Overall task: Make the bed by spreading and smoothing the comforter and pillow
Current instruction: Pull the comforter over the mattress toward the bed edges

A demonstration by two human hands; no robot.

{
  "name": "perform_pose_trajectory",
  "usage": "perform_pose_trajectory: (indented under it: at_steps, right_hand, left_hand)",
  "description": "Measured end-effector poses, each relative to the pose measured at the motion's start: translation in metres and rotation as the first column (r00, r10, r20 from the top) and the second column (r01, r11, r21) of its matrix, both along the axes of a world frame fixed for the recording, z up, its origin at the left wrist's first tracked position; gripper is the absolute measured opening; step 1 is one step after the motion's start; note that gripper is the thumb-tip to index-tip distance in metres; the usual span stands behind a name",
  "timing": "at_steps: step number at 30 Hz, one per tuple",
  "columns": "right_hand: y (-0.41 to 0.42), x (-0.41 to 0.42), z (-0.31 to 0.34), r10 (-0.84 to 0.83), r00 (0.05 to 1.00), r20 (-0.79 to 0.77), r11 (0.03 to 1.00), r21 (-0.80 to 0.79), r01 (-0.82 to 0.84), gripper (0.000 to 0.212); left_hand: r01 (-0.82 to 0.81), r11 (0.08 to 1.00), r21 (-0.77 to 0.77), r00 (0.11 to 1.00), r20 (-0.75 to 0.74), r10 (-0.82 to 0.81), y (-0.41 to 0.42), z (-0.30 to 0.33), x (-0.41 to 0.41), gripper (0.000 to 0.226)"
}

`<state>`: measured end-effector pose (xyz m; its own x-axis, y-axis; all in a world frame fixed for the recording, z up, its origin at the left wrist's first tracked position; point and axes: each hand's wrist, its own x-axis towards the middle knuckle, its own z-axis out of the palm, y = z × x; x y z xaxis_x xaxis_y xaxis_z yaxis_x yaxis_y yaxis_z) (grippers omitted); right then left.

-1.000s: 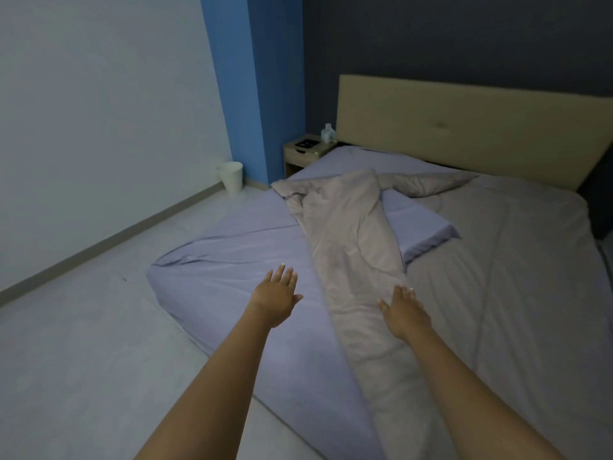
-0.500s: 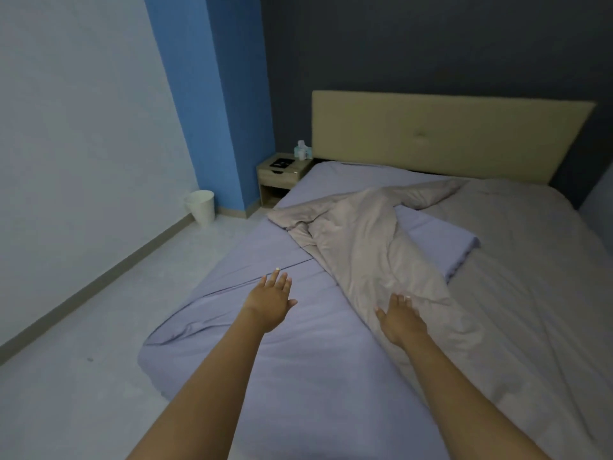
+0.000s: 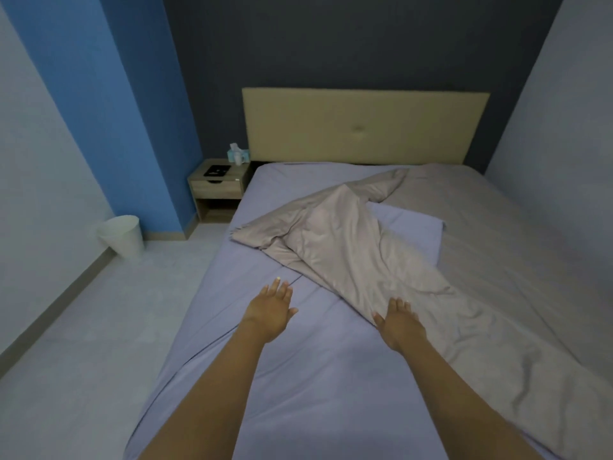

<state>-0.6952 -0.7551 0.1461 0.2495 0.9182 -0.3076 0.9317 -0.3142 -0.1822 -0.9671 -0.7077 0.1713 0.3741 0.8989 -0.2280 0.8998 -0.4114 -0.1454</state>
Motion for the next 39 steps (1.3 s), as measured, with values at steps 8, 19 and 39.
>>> perform_pose_trajectory:
  at_steps: [8,19,39]
  right_hand:
    - [0.043,-0.134,0.013,-0.084,0.996,0.009,0.996,0.026,0.084,0.073]
    - [0.01,-0.316,0.009,-0.377,0.926,0.01,0.926,0.011,0.376,0.074]
    - [0.173,-0.368,-0.018,-0.415,0.909,0.033,0.91,-0.008,0.415,0.074]
  left_hand:
    - [0.086,0.996,-0.018,0.996,0.025,-0.085,0.08,0.009,-0.118,0.061]
    - [0.394,0.914,-0.092,0.918,-0.006,-0.396,0.143,0.009,-0.248,0.063]
    - [0.54,0.84,-0.051,0.84,0.095,-0.535,0.312,-0.026,-0.255,0.062]
